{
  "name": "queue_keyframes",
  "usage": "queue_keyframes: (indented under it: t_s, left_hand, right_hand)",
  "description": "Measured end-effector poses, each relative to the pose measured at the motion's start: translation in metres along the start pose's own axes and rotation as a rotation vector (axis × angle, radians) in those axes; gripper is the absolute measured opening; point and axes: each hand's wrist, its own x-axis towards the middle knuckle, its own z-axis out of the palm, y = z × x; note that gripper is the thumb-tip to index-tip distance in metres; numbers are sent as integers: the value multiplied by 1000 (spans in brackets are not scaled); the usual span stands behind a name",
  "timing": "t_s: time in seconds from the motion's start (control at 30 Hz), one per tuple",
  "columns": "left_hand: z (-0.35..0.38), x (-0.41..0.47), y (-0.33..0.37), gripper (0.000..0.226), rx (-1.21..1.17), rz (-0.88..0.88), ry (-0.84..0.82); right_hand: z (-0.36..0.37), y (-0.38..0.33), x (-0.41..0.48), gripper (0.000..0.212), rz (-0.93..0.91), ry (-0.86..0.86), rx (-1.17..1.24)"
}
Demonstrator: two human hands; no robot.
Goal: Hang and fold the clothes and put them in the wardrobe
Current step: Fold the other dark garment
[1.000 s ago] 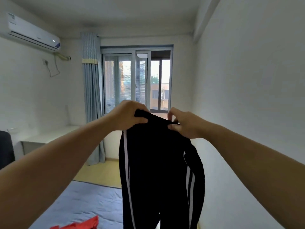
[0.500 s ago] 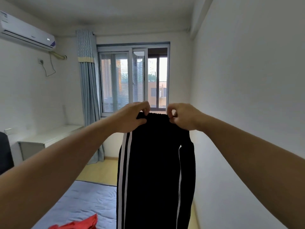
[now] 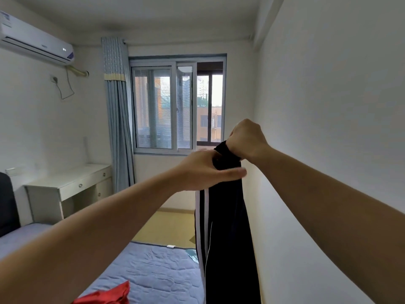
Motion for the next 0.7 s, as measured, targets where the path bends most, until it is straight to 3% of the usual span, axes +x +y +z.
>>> queue_keyframes:
  t_s: [0.17,0.23,0.33,0.43,0.57,0.7]
  left_hand:
    - [4,14,-5,10,240,-123,35]
    - [-5,21,-12,15,167,-191,-20]
    - [-23,30,-25,32,26,-295,-49]
    - [-33,38,-39,39,36,-250,-113]
    - [-31,39,-44,31,74,-167,-278]
    - [-36,36,-44,21,-114,-186,-439]
  right_hand:
    - [-4,6,-6,14,68,-135,78]
    - [-9,14,-11,13,54,-254,60]
    - [-18,33,-21,33,-80,-582,10]
    - [-23,51,-28,52,-93,-907,87]
    - [-9,54,-22,37,-338,-672,-113]
    - [-3,60,-18,26,-381,-556,-43]
